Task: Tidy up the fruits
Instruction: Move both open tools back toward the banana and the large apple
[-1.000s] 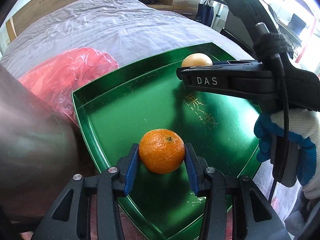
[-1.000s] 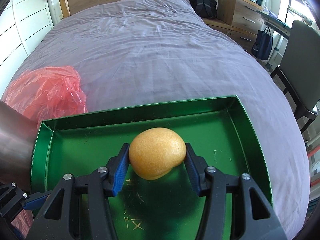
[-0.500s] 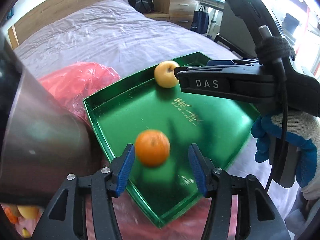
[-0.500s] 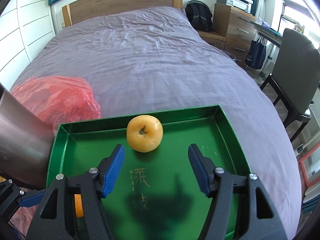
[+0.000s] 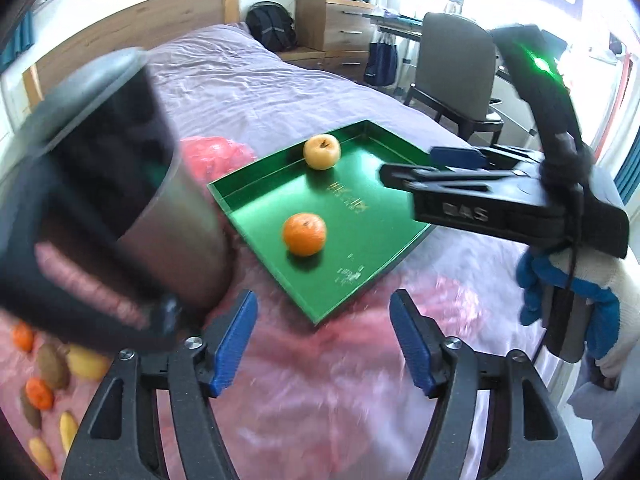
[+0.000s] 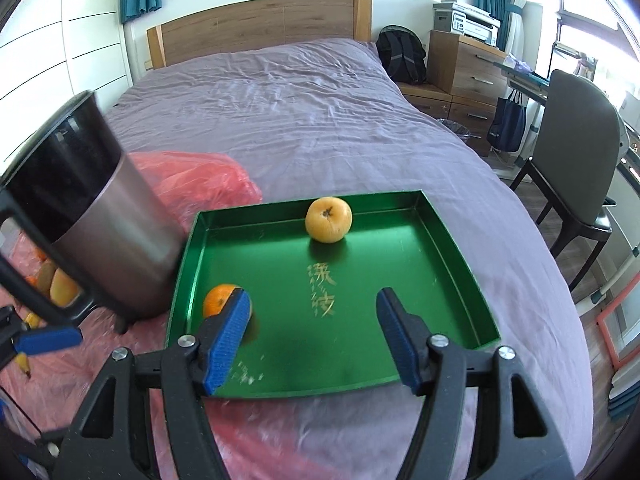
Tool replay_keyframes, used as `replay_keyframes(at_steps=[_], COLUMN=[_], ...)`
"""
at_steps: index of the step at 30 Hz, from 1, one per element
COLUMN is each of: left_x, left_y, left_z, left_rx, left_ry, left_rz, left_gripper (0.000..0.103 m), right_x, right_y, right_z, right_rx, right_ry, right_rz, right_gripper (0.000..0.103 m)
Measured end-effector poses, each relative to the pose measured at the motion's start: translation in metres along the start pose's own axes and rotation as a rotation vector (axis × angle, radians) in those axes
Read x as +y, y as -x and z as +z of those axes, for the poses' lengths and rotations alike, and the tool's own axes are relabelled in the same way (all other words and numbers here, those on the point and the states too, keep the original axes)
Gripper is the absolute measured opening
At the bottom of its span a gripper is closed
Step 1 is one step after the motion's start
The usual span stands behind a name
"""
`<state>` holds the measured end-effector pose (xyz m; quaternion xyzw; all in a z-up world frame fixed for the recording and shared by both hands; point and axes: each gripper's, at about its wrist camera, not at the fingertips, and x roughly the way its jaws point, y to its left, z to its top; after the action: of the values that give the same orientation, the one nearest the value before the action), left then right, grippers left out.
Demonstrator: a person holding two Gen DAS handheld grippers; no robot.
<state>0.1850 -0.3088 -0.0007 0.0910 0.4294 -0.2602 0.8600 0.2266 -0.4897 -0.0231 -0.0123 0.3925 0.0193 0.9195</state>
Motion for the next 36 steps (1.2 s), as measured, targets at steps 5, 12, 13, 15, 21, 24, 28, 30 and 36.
replay_keyframes(at_steps=[5, 12, 13, 15, 21, 24, 28, 30, 36], left_x=[0.017, 0.041, 0.045, 0.055, 0.081, 0.098, 0.125, 0.137, 0.173], left_y=[0.031, 0.064, 0.067, 0.078, 0.104, 0.117, 0.129, 0.134, 0.146], left_z=[-0.026, -0.063, -0.068, -0.079, -0.105, -0.119, -0.136, -0.145, -0.169], left_rx=[-0.003, -0.004, -0.003, -0.004, -0.02, -0.022, -0.017, -0.011, 0.011], left_ry=[0.033, 0.054, 0.059, 0.079, 0.121, 0.149, 0.195, 0.219, 0.289], left_rz=[0.022, 0.085, 0.098, 0.117, 0.173, 0.209, 0.24, 0.251, 0.293], left_gripper=[0.064, 0.064, 0.064, 0.064, 0.075, 0.076, 0.076, 0.077, 0.084], right_x=[0.02, 0.06, 0.065, 0.077, 0.119, 0.143, 0.177, 0.195, 0.241], right_y=[0.025, 0.062, 0.066, 0.074, 0.09, 0.09, 0.09, 0.089, 0.083], right_z=[-0.018, -0.036, -0.037, -0.041, -0.056, -0.067, -0.076, -0.079, -0.075], right_rx=[-0.008, -0.029, -0.032, -0.034, -0.032, -0.02, -0.012, -0.01, -0.009], right_ry=[0.027, 0.066, 0.07, 0.084, 0.14, 0.176, 0.22, 0.244, 0.303], right_rz=[0.008, 0.063, 0.069, 0.089, 0.151, 0.19, 0.246, 0.273, 0.332], right_gripper=[0.087, 0.087, 0.087, 0.087, 0.087, 0.087, 0.087, 0.087, 0.087])
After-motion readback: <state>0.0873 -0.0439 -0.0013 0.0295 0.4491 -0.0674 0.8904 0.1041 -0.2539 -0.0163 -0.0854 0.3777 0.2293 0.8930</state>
